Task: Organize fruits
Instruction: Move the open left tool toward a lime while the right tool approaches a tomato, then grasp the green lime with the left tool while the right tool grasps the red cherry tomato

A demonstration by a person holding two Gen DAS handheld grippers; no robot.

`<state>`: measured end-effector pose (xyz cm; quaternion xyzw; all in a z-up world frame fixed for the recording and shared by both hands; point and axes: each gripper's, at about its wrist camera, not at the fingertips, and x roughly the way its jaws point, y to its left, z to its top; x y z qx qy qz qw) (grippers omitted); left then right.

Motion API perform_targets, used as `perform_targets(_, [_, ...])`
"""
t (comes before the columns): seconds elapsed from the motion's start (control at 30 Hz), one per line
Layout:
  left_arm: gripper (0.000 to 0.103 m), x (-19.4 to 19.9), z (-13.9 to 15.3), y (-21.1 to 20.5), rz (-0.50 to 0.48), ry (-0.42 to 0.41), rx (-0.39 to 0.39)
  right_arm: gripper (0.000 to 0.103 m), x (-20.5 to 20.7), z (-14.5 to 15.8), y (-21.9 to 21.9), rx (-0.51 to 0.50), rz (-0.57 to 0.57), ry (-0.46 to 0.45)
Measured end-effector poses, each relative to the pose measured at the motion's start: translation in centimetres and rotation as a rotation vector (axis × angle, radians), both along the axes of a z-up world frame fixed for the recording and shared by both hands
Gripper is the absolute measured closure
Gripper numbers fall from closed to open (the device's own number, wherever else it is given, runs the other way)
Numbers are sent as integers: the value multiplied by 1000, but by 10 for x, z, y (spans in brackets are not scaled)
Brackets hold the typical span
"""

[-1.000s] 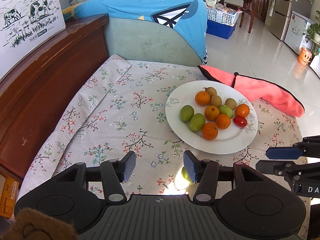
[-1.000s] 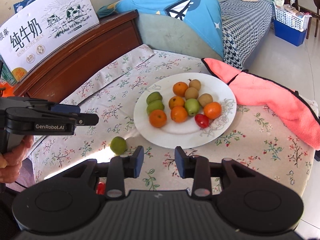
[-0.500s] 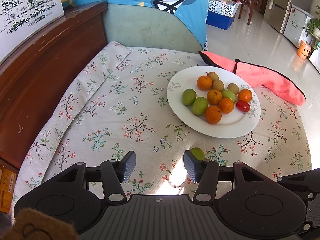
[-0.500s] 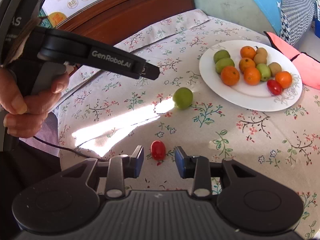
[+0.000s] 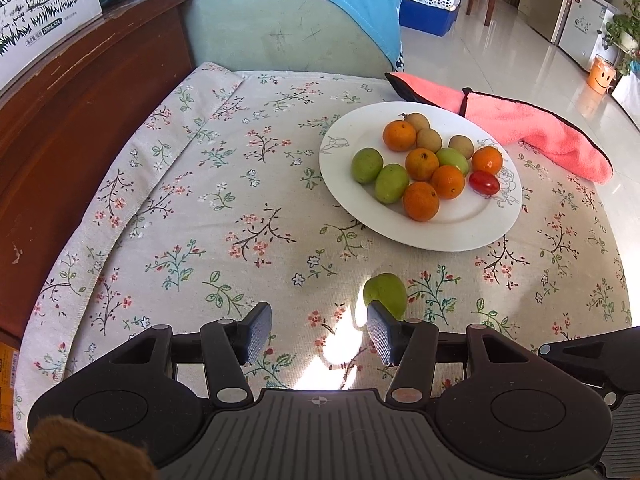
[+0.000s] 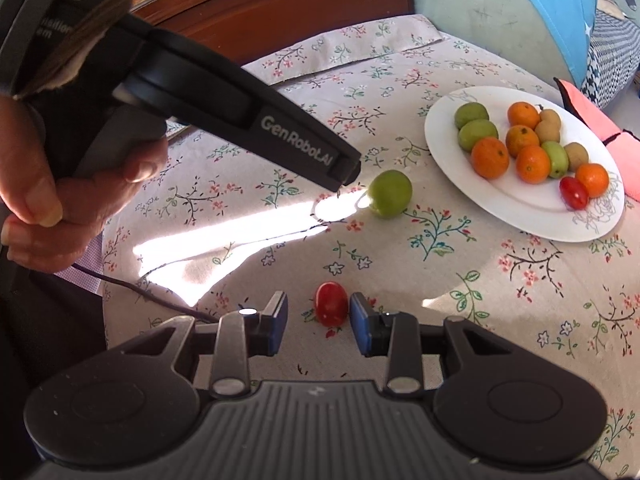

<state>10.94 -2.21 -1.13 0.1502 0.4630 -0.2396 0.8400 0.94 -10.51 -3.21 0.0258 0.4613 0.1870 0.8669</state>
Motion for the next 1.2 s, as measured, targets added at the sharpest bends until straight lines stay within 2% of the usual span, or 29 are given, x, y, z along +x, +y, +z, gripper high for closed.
perform_targets(0.27, [51,-3,-9,-8,-35,8,24,72,-1,-2,3,-38,11,-15])
perform_targets(0.47, [51,-3,-14,-15,-46,19,18,84,-2,-2,1,-47,5,-17])
perform_targets(0.97, [51,-4,-24,-46,-75,4,36,85,-6,2,-19,-33,-47,-8])
perform_targets(1.2, [51,-1,-29,-48,-69,11,36,85,-9,5,-34,-11,-89,0])
